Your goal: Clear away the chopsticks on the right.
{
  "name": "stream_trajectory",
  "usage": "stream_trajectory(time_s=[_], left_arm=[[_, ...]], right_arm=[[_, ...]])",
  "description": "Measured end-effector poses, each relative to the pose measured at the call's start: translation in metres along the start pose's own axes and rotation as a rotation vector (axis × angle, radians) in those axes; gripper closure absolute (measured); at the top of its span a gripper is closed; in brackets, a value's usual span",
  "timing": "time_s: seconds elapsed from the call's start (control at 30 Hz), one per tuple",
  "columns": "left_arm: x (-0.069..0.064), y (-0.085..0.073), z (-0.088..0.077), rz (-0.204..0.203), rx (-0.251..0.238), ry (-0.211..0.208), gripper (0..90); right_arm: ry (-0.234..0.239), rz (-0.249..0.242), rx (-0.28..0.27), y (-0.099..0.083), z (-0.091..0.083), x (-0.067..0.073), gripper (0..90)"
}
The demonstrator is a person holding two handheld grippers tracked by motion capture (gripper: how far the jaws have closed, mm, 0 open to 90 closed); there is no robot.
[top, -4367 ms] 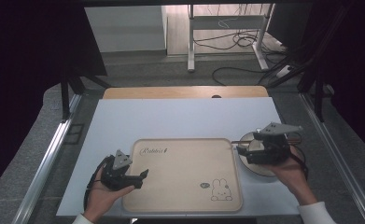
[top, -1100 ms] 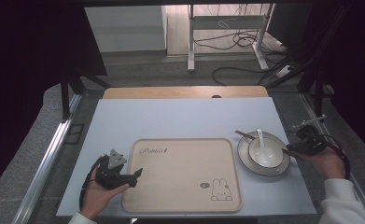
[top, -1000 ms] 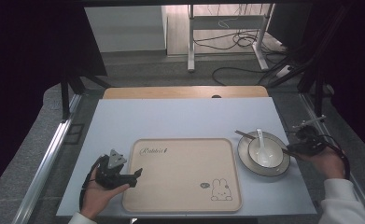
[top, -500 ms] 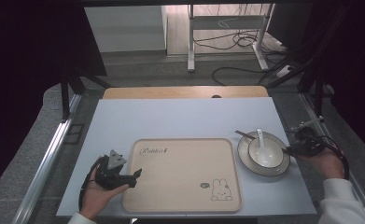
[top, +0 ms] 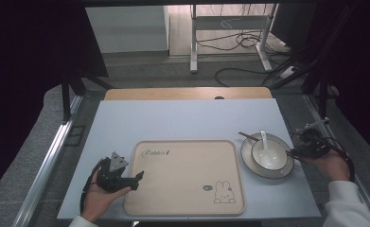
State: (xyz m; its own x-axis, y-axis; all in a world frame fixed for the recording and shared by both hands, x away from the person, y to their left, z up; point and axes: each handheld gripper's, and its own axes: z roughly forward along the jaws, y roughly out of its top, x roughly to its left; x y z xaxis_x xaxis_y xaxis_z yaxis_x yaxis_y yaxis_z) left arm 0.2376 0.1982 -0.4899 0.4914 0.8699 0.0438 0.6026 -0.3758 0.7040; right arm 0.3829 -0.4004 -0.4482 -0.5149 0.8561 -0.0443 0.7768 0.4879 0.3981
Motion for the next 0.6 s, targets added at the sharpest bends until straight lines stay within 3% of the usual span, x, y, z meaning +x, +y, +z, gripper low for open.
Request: stream_trajectory(time_s=[0.13, 0.4, 0.43, 0.47, 0.5, 0.57, 0.6], left_arm=[[0.0, 0.0, 0.0, -0.001, -0.001, 0.0, 14.0], [0.001, -0.001, 0.0, -0.001, 0.001, 0.0, 14.0], [0.001, -0.001, 0.0, 0.0, 0.001, -0.001, 14.0], [0.001, -0.001, 0.0, 0.0, 0.002, -0.001, 14.0], [0.001, -0.001, 0.001, -0.005, -0.002, -0.001, 14.0], [0.002, -0.001, 0.001, -0.002, 0.002, 0.0, 14.0], [0.002, -0.001, 0.001, -0.002, 0.002, 0.0, 14.0]], right_arm=[[-0.001, 0.0, 0.023, -0.001, 0.003, 0.0, 89.0], [0.01, -0.016, 0.005, 0.0, -0.003, 0.0, 88.5], [0.003, -0.021, -0.018, -0.001, -0.009, -0.003, 80.6], [0.003, -0.021, -0.018, -0.001, -0.009, -0.003, 80.6], [-0.01, -0.029, -0.024, -0.001, -0.012, -0.004, 72.6], [-0.07, -0.055, 0.004, -0.005, -0.017, -0.009, 58.6], [-0.07, -0.055, 0.004, -0.005, -0.017, -0.009, 58.6]])
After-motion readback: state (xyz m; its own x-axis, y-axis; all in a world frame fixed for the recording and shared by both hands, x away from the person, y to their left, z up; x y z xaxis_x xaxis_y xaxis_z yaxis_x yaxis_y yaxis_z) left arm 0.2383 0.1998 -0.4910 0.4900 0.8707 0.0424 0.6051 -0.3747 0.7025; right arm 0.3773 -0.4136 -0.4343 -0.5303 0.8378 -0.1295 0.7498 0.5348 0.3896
